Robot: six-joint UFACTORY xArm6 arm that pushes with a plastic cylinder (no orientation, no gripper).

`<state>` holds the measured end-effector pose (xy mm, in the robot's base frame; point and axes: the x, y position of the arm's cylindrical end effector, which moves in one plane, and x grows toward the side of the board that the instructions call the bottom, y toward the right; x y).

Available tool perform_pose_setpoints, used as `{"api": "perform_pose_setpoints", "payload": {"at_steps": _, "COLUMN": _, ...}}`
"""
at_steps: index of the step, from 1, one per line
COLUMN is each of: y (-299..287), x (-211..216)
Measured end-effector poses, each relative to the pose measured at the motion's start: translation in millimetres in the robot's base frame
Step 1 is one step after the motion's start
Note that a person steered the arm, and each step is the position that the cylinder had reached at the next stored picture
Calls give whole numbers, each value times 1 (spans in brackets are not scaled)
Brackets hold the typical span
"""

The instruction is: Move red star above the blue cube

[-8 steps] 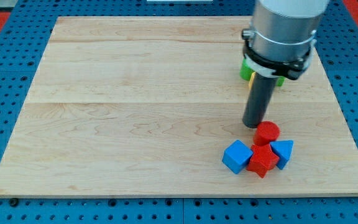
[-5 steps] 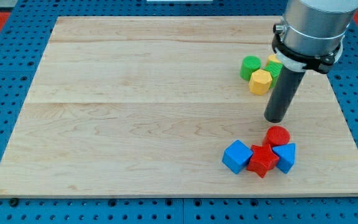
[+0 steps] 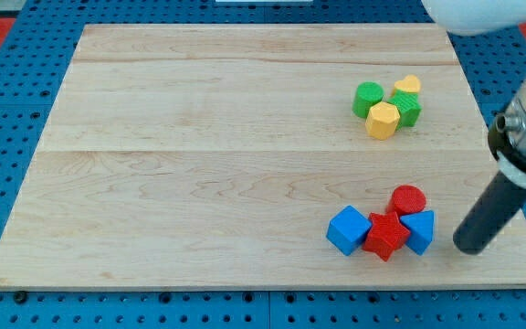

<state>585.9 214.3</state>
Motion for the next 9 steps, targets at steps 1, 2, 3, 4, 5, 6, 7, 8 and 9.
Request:
{"api": "perform_pose_setpoints", "payload": {"at_steps": 1, "y": -43, "x": -3}}
{"api": "perform_pose_setpoints", "payload": {"at_steps": 2, "y": -102, "x": -12}}
{"api": "perform_pose_setpoints", "payload": {"at_steps": 3, "y": -145, "x": -36}}
{"api": "perform_pose_setpoints", "payload": {"at_steps": 4, "y": -174, "x": -55}}
{"api": "perform_pose_setpoints", "payload": {"at_steps": 5, "y": -148, "x": -51}}
{"api": "perform_pose_setpoints", "payload": {"at_steps": 6, "y": -126, "x": -19}}
{"api": "perform_pose_setpoints", "payload": {"at_steps": 7, "y": -139, "x": 14}}
{"api": "perform_pose_setpoints", "payload": {"at_steps": 8, "y": -187, "x": 13}}
{"api": "perform_pose_setpoints", "payload": {"at_steps": 9, "y": -190, "x": -8}}
